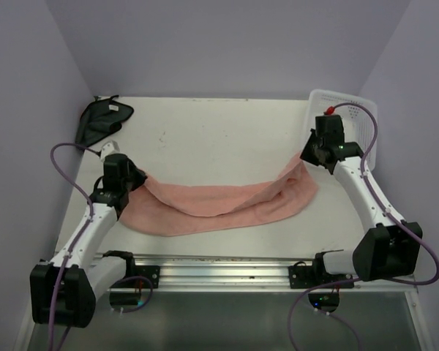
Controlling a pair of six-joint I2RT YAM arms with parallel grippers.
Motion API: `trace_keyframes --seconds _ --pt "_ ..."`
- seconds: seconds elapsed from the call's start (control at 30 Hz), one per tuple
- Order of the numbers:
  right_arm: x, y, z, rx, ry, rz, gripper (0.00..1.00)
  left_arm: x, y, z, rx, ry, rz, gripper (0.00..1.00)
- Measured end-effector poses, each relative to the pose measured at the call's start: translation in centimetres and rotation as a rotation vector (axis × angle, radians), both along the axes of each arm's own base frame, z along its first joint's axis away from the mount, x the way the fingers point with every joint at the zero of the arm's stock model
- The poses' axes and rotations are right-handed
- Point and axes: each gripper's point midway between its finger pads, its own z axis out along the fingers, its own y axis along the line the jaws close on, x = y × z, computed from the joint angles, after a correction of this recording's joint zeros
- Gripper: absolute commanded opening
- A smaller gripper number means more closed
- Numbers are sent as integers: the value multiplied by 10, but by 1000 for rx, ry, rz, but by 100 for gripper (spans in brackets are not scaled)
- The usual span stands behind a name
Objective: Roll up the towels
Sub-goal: Flatten the towel
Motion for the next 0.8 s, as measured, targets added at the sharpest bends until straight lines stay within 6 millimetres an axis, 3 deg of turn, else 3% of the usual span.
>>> trace_keyframes --seconds 0.13,0.23,0.33,0.5,0.8 --pt "1 -2 12 1 -11 -7 0 20 15 50 -49 -119 70 0" --pt "6 -9 33 9 -44 -32 0 33 36 87 -125 -209 138 0" --pt "14 -16 56 37 -96 -72 0 40 57 111 -207 -280 199 0" --pt "26 -13 79 104 -144 -96 0 47 74 113 -342 -298 241 0" --pt "58 7 85 222 -130 -94 0 52 86 134 -494 -411 210 0"
